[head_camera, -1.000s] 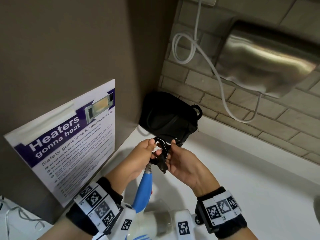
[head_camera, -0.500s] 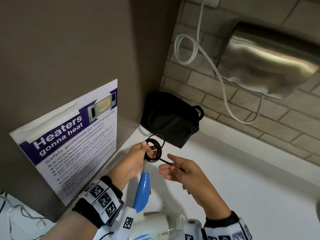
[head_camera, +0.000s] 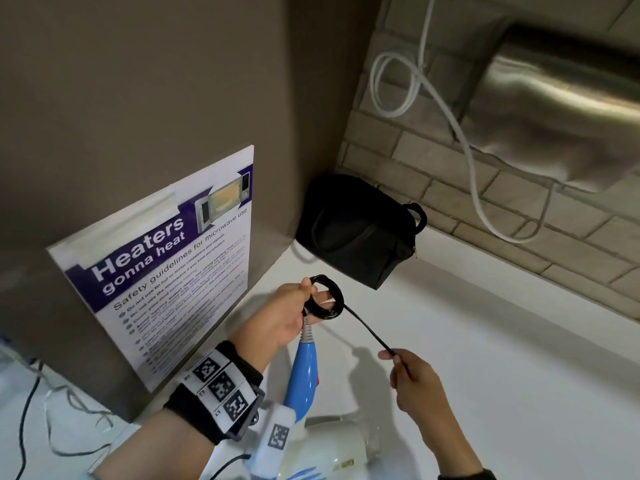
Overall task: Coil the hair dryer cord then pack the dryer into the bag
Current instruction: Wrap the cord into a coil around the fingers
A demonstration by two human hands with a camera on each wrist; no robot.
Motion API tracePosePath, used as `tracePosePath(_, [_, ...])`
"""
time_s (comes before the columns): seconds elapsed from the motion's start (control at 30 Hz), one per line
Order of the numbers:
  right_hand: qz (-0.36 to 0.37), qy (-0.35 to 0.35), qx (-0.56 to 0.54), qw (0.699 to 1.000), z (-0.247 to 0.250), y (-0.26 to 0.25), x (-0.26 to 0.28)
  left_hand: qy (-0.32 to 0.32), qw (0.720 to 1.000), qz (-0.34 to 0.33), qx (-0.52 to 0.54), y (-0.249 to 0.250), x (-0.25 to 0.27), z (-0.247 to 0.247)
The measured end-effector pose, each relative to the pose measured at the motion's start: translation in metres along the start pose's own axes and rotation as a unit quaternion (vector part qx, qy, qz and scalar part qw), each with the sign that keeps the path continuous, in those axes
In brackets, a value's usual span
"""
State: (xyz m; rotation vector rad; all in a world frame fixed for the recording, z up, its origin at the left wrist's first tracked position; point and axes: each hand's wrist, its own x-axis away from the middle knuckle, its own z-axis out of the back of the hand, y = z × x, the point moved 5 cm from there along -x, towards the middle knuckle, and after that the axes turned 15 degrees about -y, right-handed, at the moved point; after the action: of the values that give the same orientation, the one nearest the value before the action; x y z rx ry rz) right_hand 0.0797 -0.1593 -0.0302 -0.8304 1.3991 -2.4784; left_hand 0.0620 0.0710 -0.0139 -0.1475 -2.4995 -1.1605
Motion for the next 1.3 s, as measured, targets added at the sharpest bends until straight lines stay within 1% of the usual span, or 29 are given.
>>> tracePosePath(0.07, [-0.005, 0.011, 0.025, 1.000, 0.007, 0.000, -0.007, -0.009, 1.000, 0.001, -0.004, 0.001, 0.002, -0.002])
tracePosePath(0.17, [-0.019, 0.019, 0.109, 0.994, 0.012, 0.003, -0.024, -0.037, 0.999, 0.011, -0.037, 0.000, 0.003, -0.011])
tracePosePath(0.23, [-0.017, 0.020, 0.159, 0.987, 0.010, 0.003, -0.036, -0.043, 0.998, 0.004, -0.044, 0.000, 0.003, -0.017])
tracePosePath(0.3, [-0.006, 0.013, 0.184, 0.983, 0.007, 0.000, -0.044, -0.037, 0.999, -0.015, -0.022, 0.001, 0.004, -0.017])
tracePosePath(0.37, [-0.009, -0.010, 0.189, 0.982, 0.002, -0.003, -0.050, -0.037, 0.999, -0.030, -0.010, 0.004, 0.005, -0.013])
tracePosePath(0.43, [-0.008, -0.017, 0.216, 0.976, -0.001, -0.007, -0.056, -0.050, 0.998, -0.031, -0.024, 0.005, 0.007, -0.013])
tracePosePath(0.47, [-0.006, -0.013, 0.248, 0.969, -0.002, -0.009, -0.060, -0.057, 0.997, -0.028, -0.033, 0.004, 0.008, -0.014])
tracePosePath(0.53, [-0.015, 0.004, 0.341, 0.940, 0.000, -0.013, -0.070, -0.074, 0.996, -0.025, -0.048, 0.002, 0.008, -0.017])
tracePosePath(0.57, [-0.023, 0.024, 0.379, 0.925, 0.002, -0.015, -0.074, -0.083, 0.995, -0.024, -0.052, 0.001, 0.008, -0.017])
tracePosePath(0.6, [-0.020, 0.051, 0.391, 0.919, 0.006, -0.017, -0.078, -0.089, 0.994, -0.024, -0.051, 0.000, 0.007, -0.017])
tracePosePath(0.63, [-0.006, 0.073, 0.376, 0.924, 0.009, -0.019, -0.081, -0.092, 0.994, -0.024, -0.046, 0.000, 0.006, -0.017])
tracePosePath(0.67, [0.015, 0.084, 0.343, 0.936, 0.012, -0.020, -0.084, -0.092, 0.995, -0.025, -0.037, -0.001, 0.006, -0.016])
tracePosePath(0.73, [0.037, 0.068, 0.227, 0.971, 0.012, -0.022, -0.088, -0.085, 0.996, -0.030, -0.023, -0.002, 0.005, -0.016])
tracePosePath(0.8, [0.022, 0.038, 0.065, 0.997, 0.009, -0.023, -0.087, -0.078, 0.996, -0.036, -0.024, -0.004, 0.004, -0.017])
tracePosePath(0.83, [0.006, 0.018, -0.035, 0.999, 0.005, -0.025, -0.084, -0.073, 0.996, -0.038, -0.034, -0.006, 0.003, -0.017])
tracePosePath(0.87, [-0.009, -0.008, -0.137, 0.990, -0.002, -0.027, -0.081, -0.067, 0.996, -0.041, -0.048, -0.008, 0.002, -0.017])
tracePosePath(0.93, [-0.028, -0.051, -0.304, 0.951, -0.015, -0.035, -0.073, -0.053, 0.995, -0.049, -0.069, -0.009, 0.001, -0.016])
tracePosePath(1.0, [-0.044, -0.075, -0.421, 0.903, -0.023, -0.043, -0.065, -0.040, 0.995, -0.054, -0.077, -0.011, -0.001, -0.015])
tracePosePath(1.03, [-0.048, -0.083, -0.461, 0.882, -0.025, -0.045, -0.063, -0.035, 0.995, -0.057, -0.081, -0.012, -0.002, -0.014])
tracePosePath(1.1, [-0.049, -0.101, -0.516, 0.849, -0.030, -0.051, -0.058, -0.025, 0.994, -0.060, -0.090, -0.014, -0.003, -0.014])
tracePosePath(1.17, [-0.046, -0.121, -0.550, 0.825, -0.033, -0.055, -0.056, -0.011, 0.993, -0.063, -0.099, -0.015, -0.003, -0.013])
tracePosePath(1.23, [-0.043, -0.137, -0.561, 0.815, -0.036, -0.059, -0.054, 0.007, 0.994, -0.055, -0.097, -0.018, -0.003, -0.012])
tracePosePath(1.3, [-0.038, -0.152, -0.554, 0.818, -0.039, -0.063, -0.052, 0.018, 0.995, -0.044, -0.084, -0.020, -0.003, -0.013])
